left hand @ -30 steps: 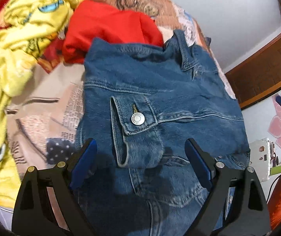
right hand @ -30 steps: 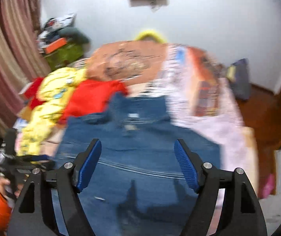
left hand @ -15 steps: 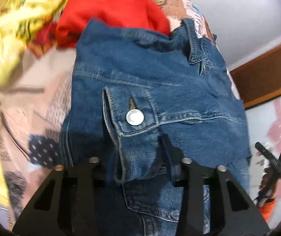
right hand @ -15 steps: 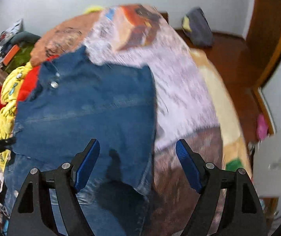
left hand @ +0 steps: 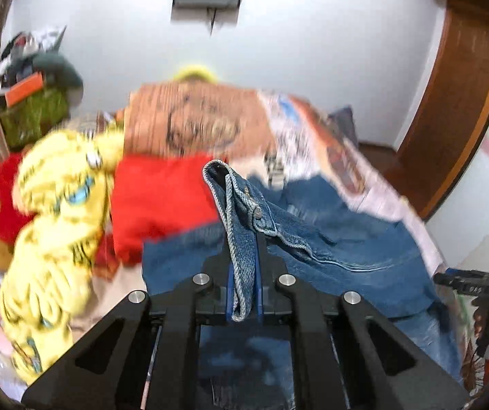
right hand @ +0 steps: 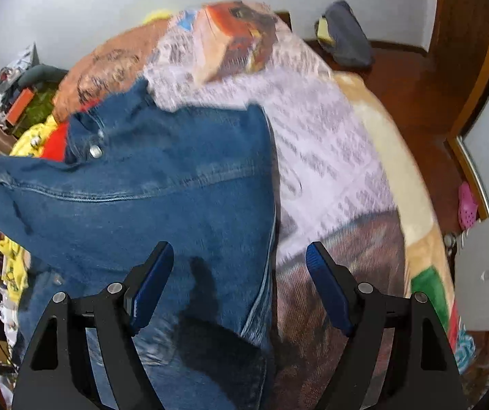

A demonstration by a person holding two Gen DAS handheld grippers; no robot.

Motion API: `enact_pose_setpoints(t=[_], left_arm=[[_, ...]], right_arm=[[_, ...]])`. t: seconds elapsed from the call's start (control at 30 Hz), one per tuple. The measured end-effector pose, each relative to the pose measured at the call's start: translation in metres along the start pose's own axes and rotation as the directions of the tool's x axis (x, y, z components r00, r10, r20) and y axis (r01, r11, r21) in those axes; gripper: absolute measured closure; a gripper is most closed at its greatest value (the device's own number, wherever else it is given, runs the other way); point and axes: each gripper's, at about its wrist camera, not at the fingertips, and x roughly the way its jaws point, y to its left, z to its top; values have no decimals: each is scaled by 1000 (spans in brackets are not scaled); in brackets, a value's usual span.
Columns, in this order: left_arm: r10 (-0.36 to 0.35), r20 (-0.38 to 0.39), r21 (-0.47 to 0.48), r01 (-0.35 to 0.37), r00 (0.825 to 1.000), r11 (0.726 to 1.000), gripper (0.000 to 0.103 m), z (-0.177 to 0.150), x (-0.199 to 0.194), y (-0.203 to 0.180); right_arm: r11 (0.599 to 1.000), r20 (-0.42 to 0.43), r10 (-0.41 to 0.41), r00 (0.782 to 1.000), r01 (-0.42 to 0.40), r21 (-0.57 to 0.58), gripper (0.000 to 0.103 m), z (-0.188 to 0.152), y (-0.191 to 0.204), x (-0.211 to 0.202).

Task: Fold large clothes
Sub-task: 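Grasp the jacket hem with the left gripper while the right gripper folds the side inward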

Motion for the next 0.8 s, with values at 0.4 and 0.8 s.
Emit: enact_pose_setpoints(t=[0.4,0.8], left_arm=[[76,-191,-55,-88,979,995,94,-57,47,55],[120,-384,-91,-166,916,982,51,-124,95,96]], right_arm=[[998,-104,-11,995,4,-68,25,-10,25,43],[999,-131,0,991,-6,-49,21,-15,21,45]])
